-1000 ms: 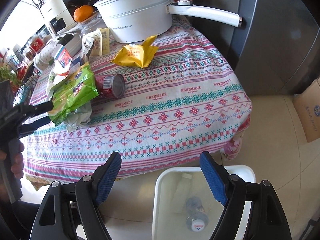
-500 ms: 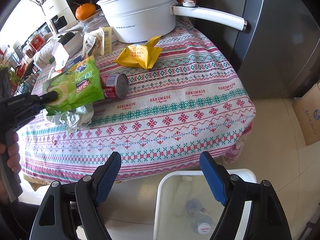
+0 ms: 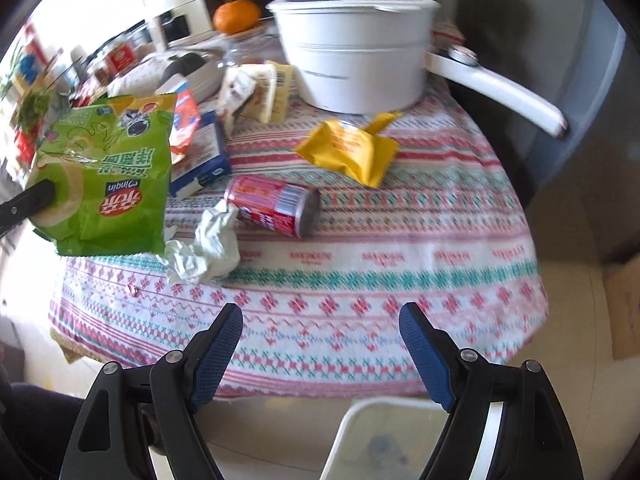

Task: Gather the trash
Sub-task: 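Grasp the green chip bag with the left tool, then grasp the red milk can with the right tool while the left tool holds the chip bag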

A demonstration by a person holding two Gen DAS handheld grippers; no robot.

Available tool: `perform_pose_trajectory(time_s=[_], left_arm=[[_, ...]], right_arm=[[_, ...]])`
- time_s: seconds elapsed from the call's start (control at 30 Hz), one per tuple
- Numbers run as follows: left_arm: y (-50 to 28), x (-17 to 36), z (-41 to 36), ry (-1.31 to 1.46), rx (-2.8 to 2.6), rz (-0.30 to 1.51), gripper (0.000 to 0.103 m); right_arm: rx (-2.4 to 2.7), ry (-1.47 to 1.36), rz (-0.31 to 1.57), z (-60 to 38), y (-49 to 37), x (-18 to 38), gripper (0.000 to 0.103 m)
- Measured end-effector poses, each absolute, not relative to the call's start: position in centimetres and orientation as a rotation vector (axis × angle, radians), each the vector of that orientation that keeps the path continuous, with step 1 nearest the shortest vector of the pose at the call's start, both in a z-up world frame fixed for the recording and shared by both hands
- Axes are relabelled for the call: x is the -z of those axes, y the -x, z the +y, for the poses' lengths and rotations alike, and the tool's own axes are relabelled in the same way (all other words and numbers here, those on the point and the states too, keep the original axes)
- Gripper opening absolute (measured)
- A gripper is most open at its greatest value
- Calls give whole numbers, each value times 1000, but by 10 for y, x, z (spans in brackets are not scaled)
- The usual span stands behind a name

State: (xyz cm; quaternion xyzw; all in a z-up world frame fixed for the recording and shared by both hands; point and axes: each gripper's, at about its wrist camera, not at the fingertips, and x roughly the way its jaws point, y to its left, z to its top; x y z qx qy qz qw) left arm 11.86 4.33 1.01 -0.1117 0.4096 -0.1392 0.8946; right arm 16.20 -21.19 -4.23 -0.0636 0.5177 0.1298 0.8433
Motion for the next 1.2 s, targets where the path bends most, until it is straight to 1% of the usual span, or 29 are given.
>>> perform_pose_trajectory(time_s=[0.23, 0.43, 0.77, 0.8, 0.83, 0.9, 1.07, 1.2], left_arm=[[-116, 1, 60, 184, 250, 868, 13], [-119, 5, 69, 183, 223, 888, 13], [-125, 9, 69, 172, 189, 901, 13], [-125, 9, 69, 171, 188, 901, 13], [-125, 9, 68, 171, 187, 900, 13], [-125, 9, 68, 171, 186, 901, 13], [-124, 8, 70, 177, 180, 896, 13], [-122, 5, 71, 179, 182, 881, 13]], right_arm=[[-400, 364, 1088, -157, -199, 66, 82], [-405, 538, 1087, -124, -233, 90, 81], [-425, 673, 1129, -103, -265, 122, 79], [-420, 685, 1137, -103, -267, 126, 76], [-413, 699, 1150, -102, -269, 131, 67], [-409, 707, 1172, -102, -272, 139, 56], [-436, 568, 1158, -111, -272, 134, 56], [-439, 479, 1111, -123, -265, 116, 55]])
